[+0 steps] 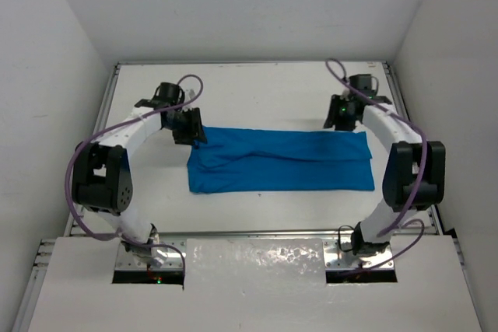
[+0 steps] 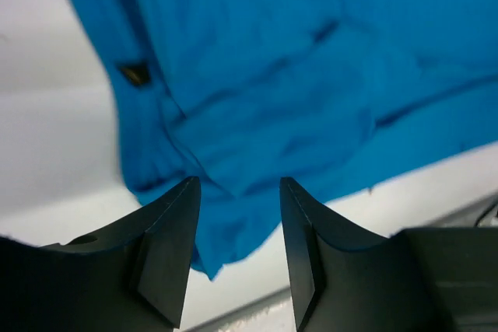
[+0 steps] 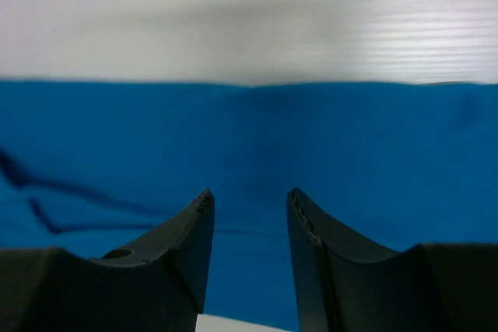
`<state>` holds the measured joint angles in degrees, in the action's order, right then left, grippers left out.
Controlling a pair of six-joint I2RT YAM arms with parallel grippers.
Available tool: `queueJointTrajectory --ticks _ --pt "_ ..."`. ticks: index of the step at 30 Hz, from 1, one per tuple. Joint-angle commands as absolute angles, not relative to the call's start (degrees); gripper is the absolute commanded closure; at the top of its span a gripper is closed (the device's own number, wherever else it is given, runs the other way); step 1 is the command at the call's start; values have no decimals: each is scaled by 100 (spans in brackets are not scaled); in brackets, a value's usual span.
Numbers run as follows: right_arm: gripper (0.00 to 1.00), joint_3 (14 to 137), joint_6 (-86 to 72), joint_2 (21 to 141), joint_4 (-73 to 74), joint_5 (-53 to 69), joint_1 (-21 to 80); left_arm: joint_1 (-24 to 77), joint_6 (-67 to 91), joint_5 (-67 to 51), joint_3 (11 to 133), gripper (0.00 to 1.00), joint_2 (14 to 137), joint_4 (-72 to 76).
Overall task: Fold and stack the t-shirts
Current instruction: Fold the other side of the tshirt into a rectangle
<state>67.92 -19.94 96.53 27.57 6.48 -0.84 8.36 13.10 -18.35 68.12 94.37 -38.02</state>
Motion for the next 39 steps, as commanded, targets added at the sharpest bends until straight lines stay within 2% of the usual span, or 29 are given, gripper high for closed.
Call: queueJointTrajectory --ticks 1,6,15,25,28,32,33,34,37,39 --pt "59 6400 -2372 9369 2383 984 674 940 1187 -2390 6392 57 8913 -3779" --pt "59 6082 -2795 9255 2013 1055 1124 1037 1020 -2795 6144 53 8947 -3850" --pt "59 6205 -2681 8965 2407 905 1231 1301 1265 -2198 6143 51 9254 -3586" --pt "59 6205 -2435 8666 2628 695 1231 1670 1512 -1644 6661 53 9966 -3498" --pt "60 6301 -2321 8684 2742 659 1230 1670 1459 -1433 6837 57 10081 -3542" --pt "60 6433 -2206 8710 2830 624 1230 1670 1441 -1520 6873 71 10335 -3524" --pt "60 6442 -2215 8719 2839 624 1230 1670 1468 -1555 6847 71 10345 -3516" --pt "60 6468 -2197 8736 2830 633 1230 1679 1485 -1617 6812 71 10345 -3481" --pt "60 6539 -2180 8824 2839 659 1230 1722 1503 -1583 6759 61 10240 -3550" --pt "59 6583 -2180 8868 2839 668 1239 1758 1520 -1468 6698 60 10091 -3629"
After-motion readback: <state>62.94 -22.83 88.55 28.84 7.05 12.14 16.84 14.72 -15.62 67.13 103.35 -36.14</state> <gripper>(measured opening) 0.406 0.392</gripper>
